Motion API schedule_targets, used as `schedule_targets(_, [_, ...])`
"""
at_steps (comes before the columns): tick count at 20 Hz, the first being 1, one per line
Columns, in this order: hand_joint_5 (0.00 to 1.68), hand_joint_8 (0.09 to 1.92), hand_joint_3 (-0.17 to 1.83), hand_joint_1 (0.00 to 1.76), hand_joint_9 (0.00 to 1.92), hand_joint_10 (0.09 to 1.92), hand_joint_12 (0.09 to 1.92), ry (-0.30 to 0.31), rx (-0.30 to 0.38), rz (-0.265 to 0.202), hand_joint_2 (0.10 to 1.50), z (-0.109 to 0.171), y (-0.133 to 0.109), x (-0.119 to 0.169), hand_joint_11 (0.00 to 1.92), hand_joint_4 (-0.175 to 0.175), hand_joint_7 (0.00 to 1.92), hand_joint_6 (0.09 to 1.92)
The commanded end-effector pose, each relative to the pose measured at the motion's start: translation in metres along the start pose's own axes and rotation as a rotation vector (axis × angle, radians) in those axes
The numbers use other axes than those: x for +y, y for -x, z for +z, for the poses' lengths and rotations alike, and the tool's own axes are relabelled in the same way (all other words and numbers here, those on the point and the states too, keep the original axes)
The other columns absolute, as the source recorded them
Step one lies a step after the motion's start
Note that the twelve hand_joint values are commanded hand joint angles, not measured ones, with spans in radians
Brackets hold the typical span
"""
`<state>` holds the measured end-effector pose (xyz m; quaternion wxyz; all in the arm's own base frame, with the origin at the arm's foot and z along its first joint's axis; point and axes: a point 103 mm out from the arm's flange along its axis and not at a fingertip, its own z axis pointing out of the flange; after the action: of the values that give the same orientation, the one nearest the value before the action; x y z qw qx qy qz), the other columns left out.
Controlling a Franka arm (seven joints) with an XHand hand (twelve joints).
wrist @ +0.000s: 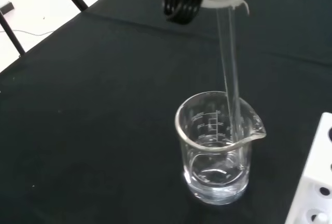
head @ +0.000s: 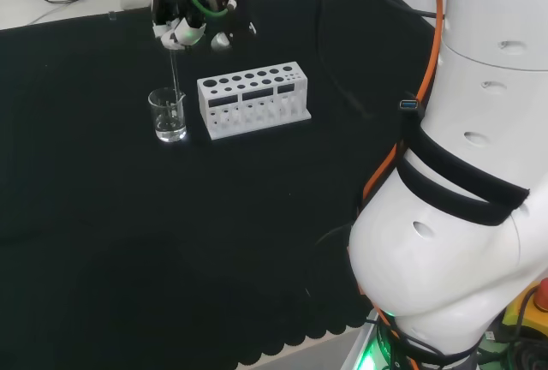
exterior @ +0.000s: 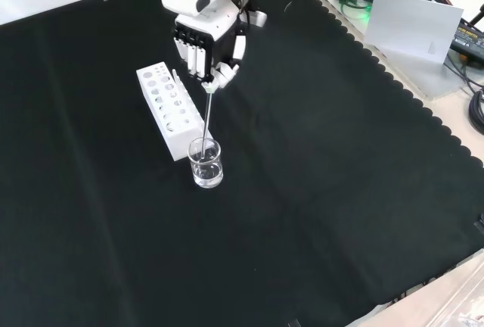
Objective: Stir in the beaker to the left of the white test tube rack with the glass rod.
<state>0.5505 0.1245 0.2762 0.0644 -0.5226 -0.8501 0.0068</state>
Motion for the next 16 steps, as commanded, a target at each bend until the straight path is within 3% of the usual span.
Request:
schedule_targets(1, [1.18, 1.10, 0.53, 1.31, 1.59, 0.88, 0.81, -0.010, 0.002, -0.013, 0.78, 0.004, -0.015, 0.013, 1.59, -0.175, 1.16, 0.50])
schedule_targets(8, [1.18, 1.10, 0.53, 1.31, 1.59, 0.88, 0.81, -0.032, 0.001, -0.032, 0.78, 0.010, -0.026, 0.038, 1.59, -0.175, 1.16, 0.50])
schedule_targets(16, [1.18, 1.10, 0.53, 1.31, 1.59, 0.88, 0.81, -0.024, -0.014, 0.007, 0.78, 0.003, 0.002, 0.039, 1.59, -0.175, 1.16, 0.50])
